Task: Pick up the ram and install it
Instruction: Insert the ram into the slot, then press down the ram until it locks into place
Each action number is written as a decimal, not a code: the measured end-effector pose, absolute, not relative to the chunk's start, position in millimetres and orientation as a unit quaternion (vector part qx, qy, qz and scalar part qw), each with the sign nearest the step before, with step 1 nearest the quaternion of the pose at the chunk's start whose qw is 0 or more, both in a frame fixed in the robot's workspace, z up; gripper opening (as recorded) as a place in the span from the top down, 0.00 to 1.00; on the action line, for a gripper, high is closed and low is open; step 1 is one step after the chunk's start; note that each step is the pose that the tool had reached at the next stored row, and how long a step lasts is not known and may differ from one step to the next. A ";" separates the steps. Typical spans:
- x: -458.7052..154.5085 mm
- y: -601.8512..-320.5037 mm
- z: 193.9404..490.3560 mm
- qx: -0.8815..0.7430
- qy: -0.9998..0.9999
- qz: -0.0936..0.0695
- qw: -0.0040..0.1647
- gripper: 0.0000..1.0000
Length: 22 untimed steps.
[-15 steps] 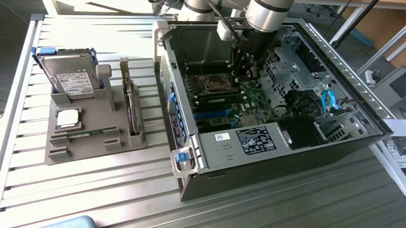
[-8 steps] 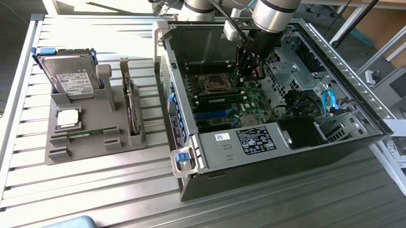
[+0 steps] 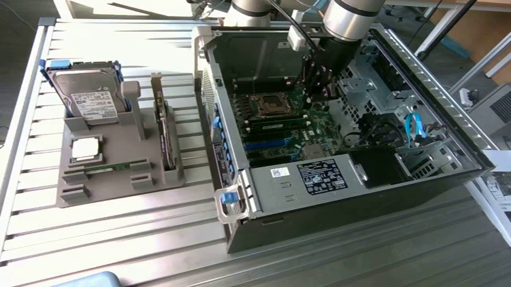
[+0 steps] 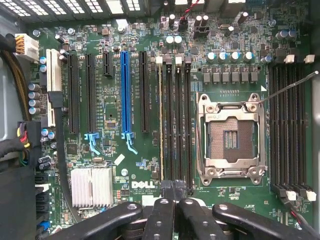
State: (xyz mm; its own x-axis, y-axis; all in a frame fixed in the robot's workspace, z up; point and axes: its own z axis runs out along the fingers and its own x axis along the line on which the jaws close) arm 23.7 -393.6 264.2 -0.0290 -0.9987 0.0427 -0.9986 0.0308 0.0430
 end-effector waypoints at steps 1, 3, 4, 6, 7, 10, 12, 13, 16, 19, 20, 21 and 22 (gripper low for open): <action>23.7 -393.6 264.2 0.696 -0.717 -0.001 0.030 0.89; 23.6 -393.6 264.2 0.696 -0.717 -0.001 0.030 0.89; 23.6 -393.6 264.2 0.696 -0.717 -0.001 0.030 0.89; 23.7 -393.6 264.2 0.696 -0.717 -0.001 0.030 0.89; 23.7 -393.6 264.2 0.696 -0.717 -0.001 0.030 0.89; 23.7 -393.6 264.2 0.696 -0.717 -0.001 0.030 0.89; 23.4 -393.6 264.1 0.696 -0.717 -0.001 0.030 0.89; 21.3 -393.6 263.3 0.696 -0.717 -0.001 0.030 0.89; 18.6 -393.6 261.1 0.696 -0.717 -0.001 0.030 0.89; 15.6 -393.6 257.8 0.696 -0.717 -0.001 0.030 0.89; 15.2 -393.6 256.8 0.696 -0.717 -0.001 0.030 0.89; 15.1 -393.6 254.7 0.696 -0.717 -0.001 0.030 0.89; 15.1 -393.6 253.6 0.696 -0.717 -0.001 0.030 0.89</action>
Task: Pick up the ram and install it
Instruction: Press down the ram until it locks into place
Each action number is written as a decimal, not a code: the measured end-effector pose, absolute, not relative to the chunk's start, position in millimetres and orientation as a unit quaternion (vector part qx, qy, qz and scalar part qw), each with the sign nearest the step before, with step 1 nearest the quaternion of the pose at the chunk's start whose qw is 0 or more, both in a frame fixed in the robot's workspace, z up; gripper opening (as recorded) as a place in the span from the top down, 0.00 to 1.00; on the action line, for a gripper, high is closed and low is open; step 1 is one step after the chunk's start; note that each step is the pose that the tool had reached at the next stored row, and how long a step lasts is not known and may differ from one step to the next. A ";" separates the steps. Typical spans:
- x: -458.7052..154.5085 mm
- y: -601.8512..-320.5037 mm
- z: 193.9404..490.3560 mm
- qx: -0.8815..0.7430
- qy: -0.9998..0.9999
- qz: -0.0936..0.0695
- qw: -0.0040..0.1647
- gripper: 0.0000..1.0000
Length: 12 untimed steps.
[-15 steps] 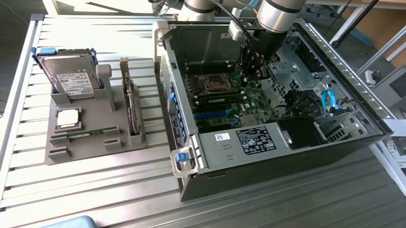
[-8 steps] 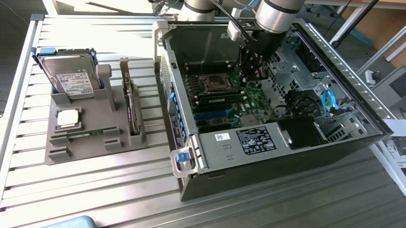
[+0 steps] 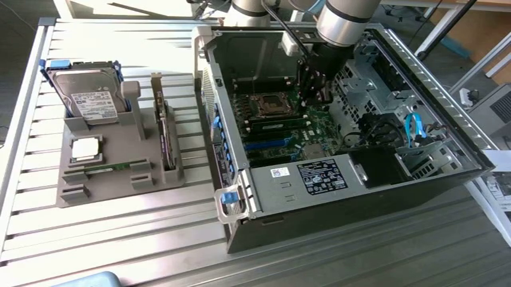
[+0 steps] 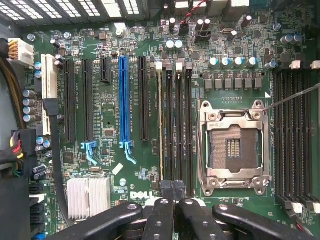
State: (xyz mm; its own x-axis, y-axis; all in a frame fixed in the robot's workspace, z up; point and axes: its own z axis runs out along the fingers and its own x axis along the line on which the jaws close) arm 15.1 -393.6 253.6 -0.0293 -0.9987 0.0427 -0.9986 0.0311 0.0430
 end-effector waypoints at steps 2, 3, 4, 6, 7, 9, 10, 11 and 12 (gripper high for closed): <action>15.2 -393.6 251.2 0.696 -0.717 -0.001 0.030 0.89; 15.8 -393.6 250.3 0.696 -0.717 -0.001 0.030 0.89; 16.7 -393.6 249.2 0.696 -0.717 -0.001 0.030 0.89; 18.8 -393.6 247.2 0.696 -0.717 -0.001 0.031 0.89; 20.0 -393.6 245.4 0.696 -0.717 -0.001 0.031 0.89; 21.3 -393.6 242.9 0.696 -0.717 -0.001 0.031 0.89; 21.9 -393.6 241.9 0.696 -0.717 -0.001 0.031 0.89; 22.4 -393.6 240.9 0.696 -0.717 -0.002 0.031 0.89; 23.0 -393.5 239.6 0.696 -0.717 -0.002 0.031 0.89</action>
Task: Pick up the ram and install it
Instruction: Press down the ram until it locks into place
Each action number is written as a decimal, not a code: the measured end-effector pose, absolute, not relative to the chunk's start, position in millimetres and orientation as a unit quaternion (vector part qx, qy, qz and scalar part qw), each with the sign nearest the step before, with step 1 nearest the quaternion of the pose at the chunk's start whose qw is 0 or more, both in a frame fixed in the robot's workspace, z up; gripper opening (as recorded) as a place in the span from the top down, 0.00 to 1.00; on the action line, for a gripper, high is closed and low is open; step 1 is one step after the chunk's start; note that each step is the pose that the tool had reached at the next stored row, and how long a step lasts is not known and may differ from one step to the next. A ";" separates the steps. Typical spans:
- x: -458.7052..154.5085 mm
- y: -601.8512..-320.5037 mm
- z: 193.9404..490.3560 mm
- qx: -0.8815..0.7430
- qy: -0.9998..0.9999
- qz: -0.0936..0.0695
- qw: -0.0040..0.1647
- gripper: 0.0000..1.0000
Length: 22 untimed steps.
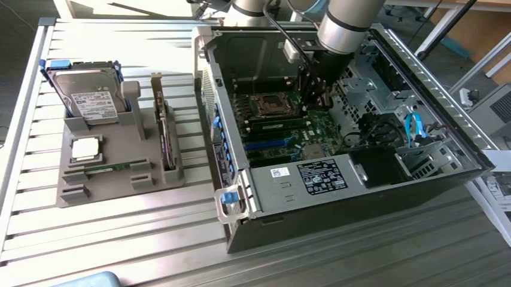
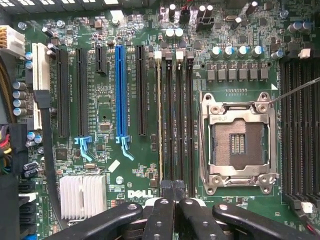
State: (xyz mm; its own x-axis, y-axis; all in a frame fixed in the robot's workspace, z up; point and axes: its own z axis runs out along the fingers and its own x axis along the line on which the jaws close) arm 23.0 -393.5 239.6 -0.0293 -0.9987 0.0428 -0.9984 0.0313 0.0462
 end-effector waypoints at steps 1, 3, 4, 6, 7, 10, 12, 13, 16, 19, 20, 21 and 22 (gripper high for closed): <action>23.6 -393.5 238.2 0.696 -0.717 -0.002 0.032 0.89; 25.6 -393.4 235.7 0.696 -0.717 -0.002 0.032 0.89; 26.6 -393.4 234.6 0.696 -0.717 -0.003 0.032 0.89; 28.0 -393.5 233.0 0.696 -0.717 -0.003 0.033 0.89; 28.3 -393.5 232.8 0.696 -0.717 -0.003 0.033 0.89; 28.4 -393.4 232.8 0.696 -0.717 -0.003 0.033 0.89; 28.4 -393.4 234.3 0.696 -0.717 -0.003 0.033 0.89; 28.4 -393.4 236.4 0.696 -0.717 -0.003 0.033 0.89; 28.4 -393.4 242.8 0.696 -0.717 -0.003 0.033 0.89; 29.3 -393.4 242.5 0.696 -0.717 -0.003 0.033 0.89; 30.3 -393.4 242.1 0.697 -0.716 -0.003 0.033 0.89; 30.8 -393.4 241.5 0.700 -0.714 -0.003 0.033 0.89; 31.0 -393.4 240.9 0.704 -0.709 -0.003 0.033 0.89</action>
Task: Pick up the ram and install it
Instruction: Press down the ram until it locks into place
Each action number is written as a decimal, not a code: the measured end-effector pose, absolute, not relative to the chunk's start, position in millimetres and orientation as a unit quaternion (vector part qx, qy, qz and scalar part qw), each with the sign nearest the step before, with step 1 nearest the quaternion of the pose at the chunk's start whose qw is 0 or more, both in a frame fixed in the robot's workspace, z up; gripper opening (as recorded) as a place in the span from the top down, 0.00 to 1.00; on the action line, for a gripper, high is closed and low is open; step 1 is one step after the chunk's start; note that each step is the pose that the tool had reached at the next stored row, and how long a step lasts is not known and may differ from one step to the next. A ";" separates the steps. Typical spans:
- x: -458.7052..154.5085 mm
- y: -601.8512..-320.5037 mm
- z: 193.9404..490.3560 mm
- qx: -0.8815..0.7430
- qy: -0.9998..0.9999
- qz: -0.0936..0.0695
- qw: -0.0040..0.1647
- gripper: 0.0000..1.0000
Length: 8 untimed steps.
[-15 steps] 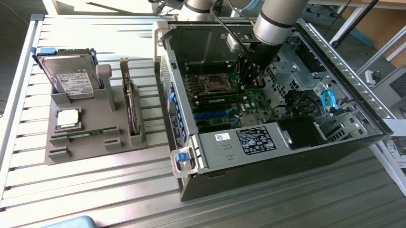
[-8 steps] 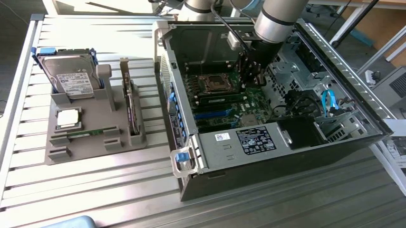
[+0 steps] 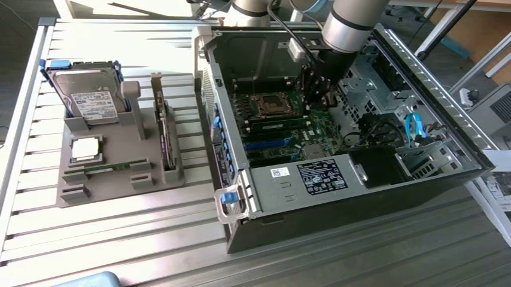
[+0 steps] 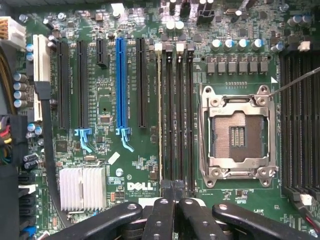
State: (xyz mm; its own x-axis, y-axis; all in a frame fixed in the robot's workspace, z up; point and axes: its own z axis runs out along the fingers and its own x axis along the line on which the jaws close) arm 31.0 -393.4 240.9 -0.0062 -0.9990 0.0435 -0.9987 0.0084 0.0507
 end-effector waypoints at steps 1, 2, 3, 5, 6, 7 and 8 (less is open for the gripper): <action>31.2 -393.4 239.8 0.714 -0.699 -0.002 0.033 0.89; 31.7 -393.5 239.5 0.715 -0.699 -0.002 0.034 0.89; 32.1 -393.5 239.3 0.715 -0.699 -0.002 0.034 0.89; 32.2 -393.4 239.0 0.715 -0.699 -0.001 0.035 0.89; 32.2 -393.5 238.9 0.715 -0.699 0.000 0.035 0.89; 32.2 -393.7 238.9 0.715 -0.699 0.000 0.036 0.89; 32.2 -393.9 238.7 0.715 -0.699 0.000 0.036 0.89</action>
